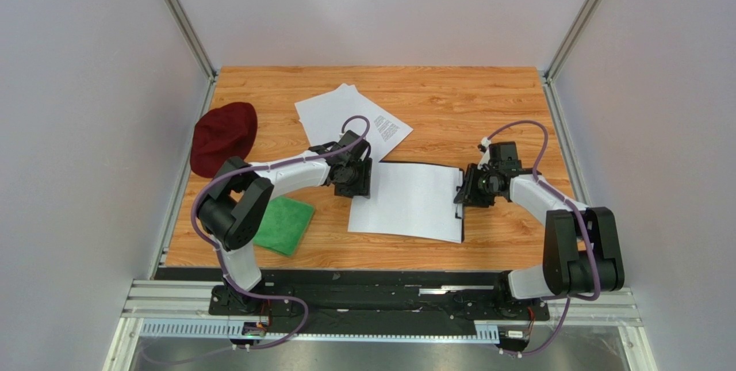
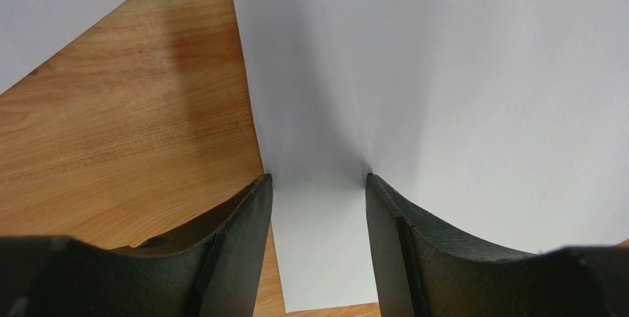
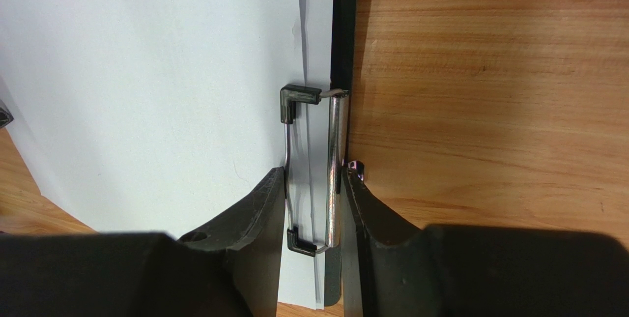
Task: Put the files into the folder
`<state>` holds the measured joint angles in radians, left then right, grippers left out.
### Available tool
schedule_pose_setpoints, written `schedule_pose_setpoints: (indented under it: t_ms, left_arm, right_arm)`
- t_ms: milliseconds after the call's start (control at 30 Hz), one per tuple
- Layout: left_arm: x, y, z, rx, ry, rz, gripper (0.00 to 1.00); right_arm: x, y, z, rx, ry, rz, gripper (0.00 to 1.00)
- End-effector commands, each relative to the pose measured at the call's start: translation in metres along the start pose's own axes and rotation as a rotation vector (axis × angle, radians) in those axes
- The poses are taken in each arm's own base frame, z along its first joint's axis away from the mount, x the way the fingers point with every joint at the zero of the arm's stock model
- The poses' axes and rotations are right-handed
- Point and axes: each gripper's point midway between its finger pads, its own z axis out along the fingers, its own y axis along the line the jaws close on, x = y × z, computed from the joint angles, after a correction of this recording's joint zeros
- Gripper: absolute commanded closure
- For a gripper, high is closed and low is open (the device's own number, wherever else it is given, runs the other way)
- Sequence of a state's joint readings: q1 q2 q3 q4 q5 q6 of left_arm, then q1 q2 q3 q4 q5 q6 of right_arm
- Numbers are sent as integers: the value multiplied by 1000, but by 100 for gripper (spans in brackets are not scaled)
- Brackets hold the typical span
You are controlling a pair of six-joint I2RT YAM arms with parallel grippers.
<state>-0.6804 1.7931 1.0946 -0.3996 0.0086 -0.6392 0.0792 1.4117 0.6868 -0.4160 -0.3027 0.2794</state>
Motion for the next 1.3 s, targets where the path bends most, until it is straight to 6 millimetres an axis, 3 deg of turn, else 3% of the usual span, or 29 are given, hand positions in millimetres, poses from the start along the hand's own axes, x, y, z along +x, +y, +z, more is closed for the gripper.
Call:
schedule_pose_setpoints:
  t_ms: [0, 533, 1033, 1267]
  left_arm:
    - [29, 30, 21, -113, 98, 36, 41]
    - [14, -15, 2, 24, 36, 40, 35]
    - [13, -55, 1, 97, 34, 91, 28]
    - [12, -48, -3, 48, 16, 117, 27]
  right_arm:
    - [-3, 20, -2, -105, 3, -7, 100]
    - [-7, 12, -1, -9, 9, -37, 100]
    - [-5, 9, -2, 23, 12, -52, 100]
    - [-5, -2, -4, 103, 10, -54, 100]
